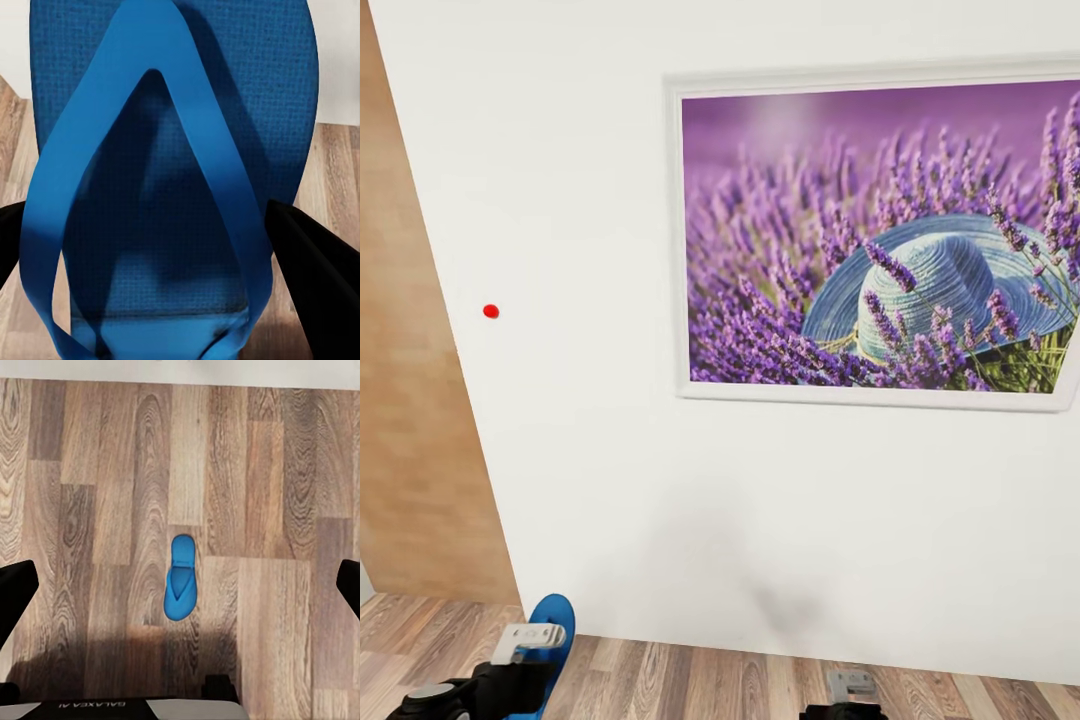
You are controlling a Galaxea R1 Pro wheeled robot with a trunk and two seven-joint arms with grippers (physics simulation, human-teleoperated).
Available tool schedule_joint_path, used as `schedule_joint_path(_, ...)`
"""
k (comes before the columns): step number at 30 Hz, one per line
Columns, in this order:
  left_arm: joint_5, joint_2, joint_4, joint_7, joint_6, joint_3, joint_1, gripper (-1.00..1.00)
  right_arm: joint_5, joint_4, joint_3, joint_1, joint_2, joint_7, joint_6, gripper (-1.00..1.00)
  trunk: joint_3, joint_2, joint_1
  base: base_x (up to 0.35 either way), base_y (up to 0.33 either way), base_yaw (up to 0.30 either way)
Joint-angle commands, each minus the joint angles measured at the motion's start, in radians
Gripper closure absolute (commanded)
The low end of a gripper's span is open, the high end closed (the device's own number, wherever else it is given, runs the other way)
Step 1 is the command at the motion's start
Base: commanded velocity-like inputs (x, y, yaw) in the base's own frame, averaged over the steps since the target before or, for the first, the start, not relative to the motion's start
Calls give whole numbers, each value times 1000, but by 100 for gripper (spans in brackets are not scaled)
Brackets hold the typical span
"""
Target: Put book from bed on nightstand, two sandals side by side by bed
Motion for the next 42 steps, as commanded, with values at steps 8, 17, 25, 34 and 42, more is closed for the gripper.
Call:
schedule_joint_path(8, -1, -2, 0, -4, -6, 0, -1, 100, 2, -7, -6, 0, -3, 5, 5, -100, -25, -57, 31, 0, 0, 0)
schedule_joint_path(17, -1, -2, 1, -4, -10, 3, -1, 100, 2, -13, -9, 0, -4, 41, 2, -100, -53, -120, 66, 0, 0, 0)
schedule_joint_path(25, -3, -2, 6, -3, -11, 1, -2, 100, 2, -11, -12, 0, -5, 49, -2, -100, -78, -176, 96, 0, 0, 0)
schedule_joint_path(34, -3, -2, 9, -4, -15, 3, -3, 100, 1, -6, -12, 0, -5, 51, -6, -100, -107, -239, 131, 0, 0, 0)
schedule_joint_path(42, -3, -2, 17, -4, -46, 3, -4, 100, 1, -4, -11, 0, -7, 51, -7, -100, -132, -295, 161, 0, 0, 0)
